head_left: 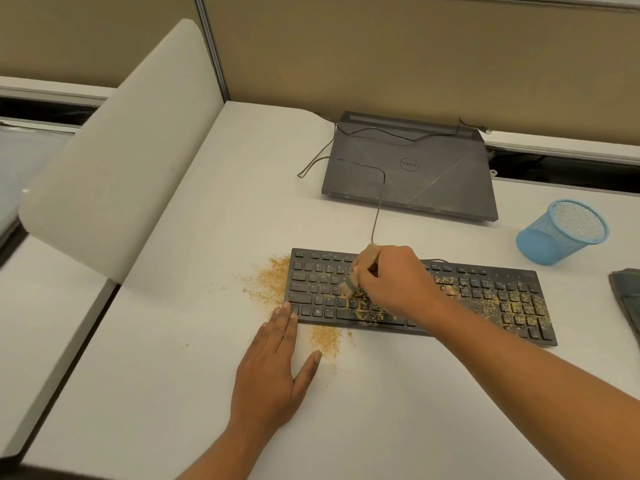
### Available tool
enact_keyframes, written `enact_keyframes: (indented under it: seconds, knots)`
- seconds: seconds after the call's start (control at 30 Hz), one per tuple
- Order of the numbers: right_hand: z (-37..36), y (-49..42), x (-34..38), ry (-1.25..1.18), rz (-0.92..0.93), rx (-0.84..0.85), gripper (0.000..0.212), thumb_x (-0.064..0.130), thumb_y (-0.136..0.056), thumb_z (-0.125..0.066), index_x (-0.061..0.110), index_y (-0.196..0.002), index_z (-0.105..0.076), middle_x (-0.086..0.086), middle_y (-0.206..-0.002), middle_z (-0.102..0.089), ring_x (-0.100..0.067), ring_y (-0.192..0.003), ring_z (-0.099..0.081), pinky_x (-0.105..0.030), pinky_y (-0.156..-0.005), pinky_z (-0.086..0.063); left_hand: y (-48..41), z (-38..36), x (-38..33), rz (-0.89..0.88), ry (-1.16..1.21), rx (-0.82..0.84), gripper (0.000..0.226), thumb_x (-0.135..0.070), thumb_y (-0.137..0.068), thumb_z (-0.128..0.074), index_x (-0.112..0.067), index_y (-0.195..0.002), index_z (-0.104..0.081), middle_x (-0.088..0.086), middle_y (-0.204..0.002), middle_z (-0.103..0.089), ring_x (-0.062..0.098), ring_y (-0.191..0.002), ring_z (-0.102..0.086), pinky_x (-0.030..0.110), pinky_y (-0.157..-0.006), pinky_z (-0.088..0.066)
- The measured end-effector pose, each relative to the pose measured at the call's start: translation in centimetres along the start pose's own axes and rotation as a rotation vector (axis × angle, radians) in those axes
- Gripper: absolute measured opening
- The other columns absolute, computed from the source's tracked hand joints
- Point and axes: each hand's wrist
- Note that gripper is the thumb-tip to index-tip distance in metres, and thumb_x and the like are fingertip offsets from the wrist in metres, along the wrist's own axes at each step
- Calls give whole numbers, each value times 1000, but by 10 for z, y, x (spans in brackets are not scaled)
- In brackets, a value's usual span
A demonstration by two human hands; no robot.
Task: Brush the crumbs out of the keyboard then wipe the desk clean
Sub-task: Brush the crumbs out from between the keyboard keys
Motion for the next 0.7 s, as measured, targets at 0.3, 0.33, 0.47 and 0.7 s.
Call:
enact_keyframes:
  seconds: [0.3,0.33,0.47,0.7]
  knots:
    - [6,16,-17,-44,74,92,18,19,-98,-57,16,-93,-74,16,-82,-67,14,-64,-58,-6,-57,-37,0,2,-6,5,-23,-26,74,-64,-98,-27,-13,-151,-35,-2,-160,-25,6,-148,-16,22,-119,-14]
    - [5,17,-18,-68,79,98,18,18,-98,-57,15,-92,-74,15,-82,-68,16,-64,-58,-5,-57,-38,0,2,-6,6,-24,-29,74,-65,-98,-27,-13,-151,-35,-3,-161,-25,6,-148,-17,23,-119,-15]
    - [11,24,-21,-112,91,-34,17,15,-98,-57,13,-90,-72,21,-73,-60,22,-67,-54,-2,-55,-38,2,1,-7,11,-32,-44,76,-66,-97,-27,-14,-151,-35,-4,-161,-24,6,-148,-17,25,-119,-18]
    - [0,24,-17,26,77,10,16,23,-98,-58,20,-92,-72,16,-80,-64,5,-69,-56,-18,-67,-50,2,-1,-4,7,-22,-43,77,-67,-97,-25,-13,-152,-33,-3,-161,-23,8,-149,-16,26,-119,-16]
Point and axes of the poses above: each hand's wrist, its own y-axis away from the middle knuckle, its own z-axis out of the back of the hand, x = y × z
